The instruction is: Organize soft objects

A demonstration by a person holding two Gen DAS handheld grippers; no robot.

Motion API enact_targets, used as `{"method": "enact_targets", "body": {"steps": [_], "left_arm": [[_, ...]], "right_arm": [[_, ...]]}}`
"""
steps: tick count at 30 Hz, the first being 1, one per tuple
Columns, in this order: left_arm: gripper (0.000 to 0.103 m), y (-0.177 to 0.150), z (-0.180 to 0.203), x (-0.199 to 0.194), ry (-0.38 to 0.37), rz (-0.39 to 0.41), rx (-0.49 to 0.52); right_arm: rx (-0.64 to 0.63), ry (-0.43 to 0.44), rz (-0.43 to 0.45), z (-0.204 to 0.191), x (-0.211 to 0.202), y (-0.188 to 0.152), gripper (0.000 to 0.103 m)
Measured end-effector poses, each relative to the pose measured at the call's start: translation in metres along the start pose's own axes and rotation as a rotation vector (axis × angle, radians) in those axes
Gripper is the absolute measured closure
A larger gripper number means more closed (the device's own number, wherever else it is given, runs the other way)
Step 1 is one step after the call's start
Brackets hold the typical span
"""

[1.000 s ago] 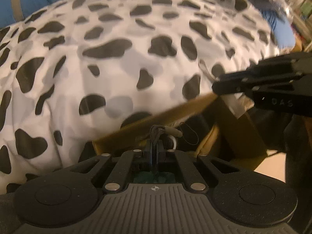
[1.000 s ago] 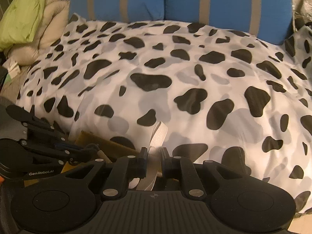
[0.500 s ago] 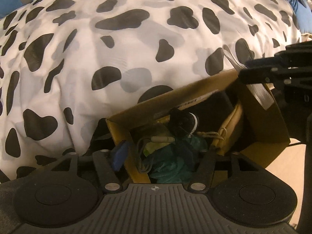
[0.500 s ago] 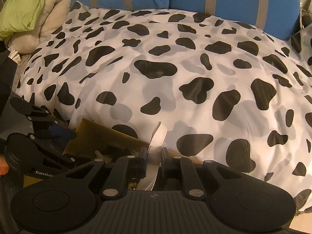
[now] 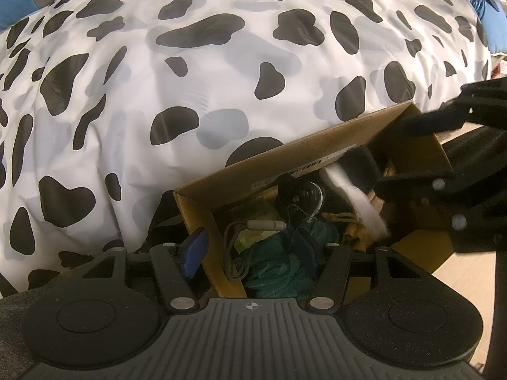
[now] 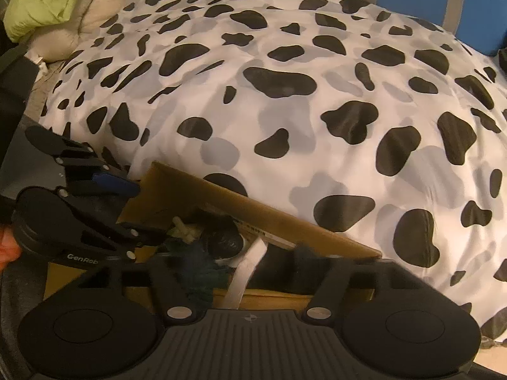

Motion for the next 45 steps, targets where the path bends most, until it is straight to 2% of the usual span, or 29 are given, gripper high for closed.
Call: {"method": "enact_targets", "body": {"steps": [4, 6, 11, 16, 20, 21, 22, 24, 26, 27, 29, 32, 38, 45], "left_arm": [[0.044, 0.0, -0.002, 0.0, -0.001, 0.001, -0.011], [0.044, 0.001, -0.003, 0.0, -0.002, 0.002, -0.019], [0.044, 0.001, -0.007, -0.002, -0.001, 0.018, -0.051], [0.044, 0.005, -0.014, -0.017, -0.007, 0.106, -0.108], [0.043, 0.006, -0.014, -0.026, 0.042, 0.159, -0.148], [0.04, 0.005, -0.014, -0.027, 0.061, 0.166, -0.164], [0.03, 0.003, -0.014, -0.028, 0.078, 0.175, -0.177], [0.02, 0.001, -0.013, -0.03, 0.093, 0.199, -0.199], [0.017, -0.002, -0.014, -0.033, 0.081, 0.225, -0.227], [0.008, -0.003, -0.014, -0.034, 0.068, 0.23, -0.243], [0.0, -0.006, -0.014, -0.035, 0.048, 0.227, -0.261], [0.0, -0.011, -0.011, -0.032, 0.026, 0.202, -0.275], [0.0, -0.02, -0.009, -0.027, 0.028, 0.162, -0.303], [0.0, -0.021, -0.008, -0.016, 0.058, 0.08, -0.302]], "right_arm": [[0.024, -0.03, -0.021, 0.004, 0.004, 0.0, 0.007], [0.027, -0.055, -0.04, 0.006, 0.007, 0.0, 0.003], [0.041, -0.079, -0.06, 0.01, 0.011, -0.001, 0.0], [0.081, -0.111, -0.049, 0.018, 0.007, -0.002, 0.0], [0.128, -0.182, -0.041, 0.025, 0.004, -0.006, 0.0], [0.139, -0.202, -0.046, 0.026, 0.004, -0.008, 0.0], [0.152, -0.221, -0.052, 0.028, 0.004, -0.01, 0.0], [0.176, -0.252, -0.065, 0.03, 0.005, -0.014, 0.0], [0.202, -0.271, -0.074, 0.033, 0.004, -0.019, 0.0], [0.214, -0.276, -0.076, 0.034, 0.004, -0.022, 0.0], [0.243, -0.281, -0.08, 0.036, 0.002, -0.027, 0.0], [0.279, -0.285, -0.091, 0.039, 0.001, -0.033, 0.0], [0.309, -0.274, -0.125, 0.037, 0.003, -0.04, 0.0], [0.301, -0.273, -0.193, 0.031, 0.016, -0.041, 0.0]]}}
Point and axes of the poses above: each gripper's, at about its wrist camera, not at the fingertips, and x roughly the way its jaws point, z to its right, y to its top, the point moved 4 cm from there along x, roughly the way its jaws point, and after that the axes turned 15 degrees about -z, right-handed, at the moved point
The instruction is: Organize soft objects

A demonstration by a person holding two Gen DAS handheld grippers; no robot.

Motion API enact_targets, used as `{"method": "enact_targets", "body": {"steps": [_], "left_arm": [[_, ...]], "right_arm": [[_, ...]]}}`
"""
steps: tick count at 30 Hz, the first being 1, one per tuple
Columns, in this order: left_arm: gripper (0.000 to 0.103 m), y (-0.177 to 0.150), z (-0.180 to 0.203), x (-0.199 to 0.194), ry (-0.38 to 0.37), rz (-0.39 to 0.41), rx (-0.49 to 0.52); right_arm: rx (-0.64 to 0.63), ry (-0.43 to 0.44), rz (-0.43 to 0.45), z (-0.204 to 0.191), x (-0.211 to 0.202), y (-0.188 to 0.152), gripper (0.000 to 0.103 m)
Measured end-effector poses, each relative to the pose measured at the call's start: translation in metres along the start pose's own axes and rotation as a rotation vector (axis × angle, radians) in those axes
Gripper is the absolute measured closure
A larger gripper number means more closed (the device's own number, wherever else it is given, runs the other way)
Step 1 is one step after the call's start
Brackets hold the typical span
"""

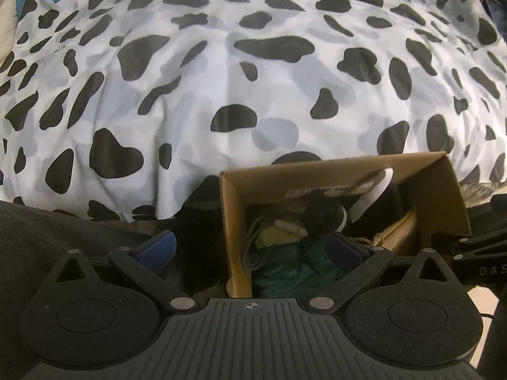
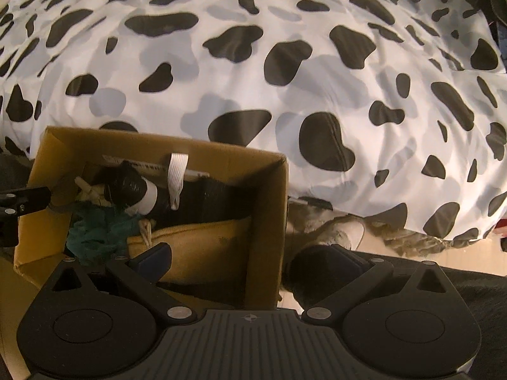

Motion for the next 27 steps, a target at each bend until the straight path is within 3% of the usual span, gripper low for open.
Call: {"method": "enact_targets", "body": {"steps": [8, 27], "left_arm": [[0.0, 0.0013, -0.0071, 0.0017, 0.0, -0.023, -0.036], [0.0, -0.0001, -0.0024, 0.0065, 0.013, -0.046, -0.007]], "right_arm": [[0.001, 0.018, -0.037, -0.0028, 0.0054, 0.0025, 0.0], [0.004, 0.032, -0.059, -0.0032, 0.0077, 0.0034, 0.0]]}}
Point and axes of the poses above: each gripper's, at about its wrist camera, not at the fingertips, and x roughly the way its jaws point, z to its right, y to its top, the point moved 4 cm from there along x, roughly the way its jaws point, and after that the axes turned 15 degrees about -z, right-handed, at the moved point
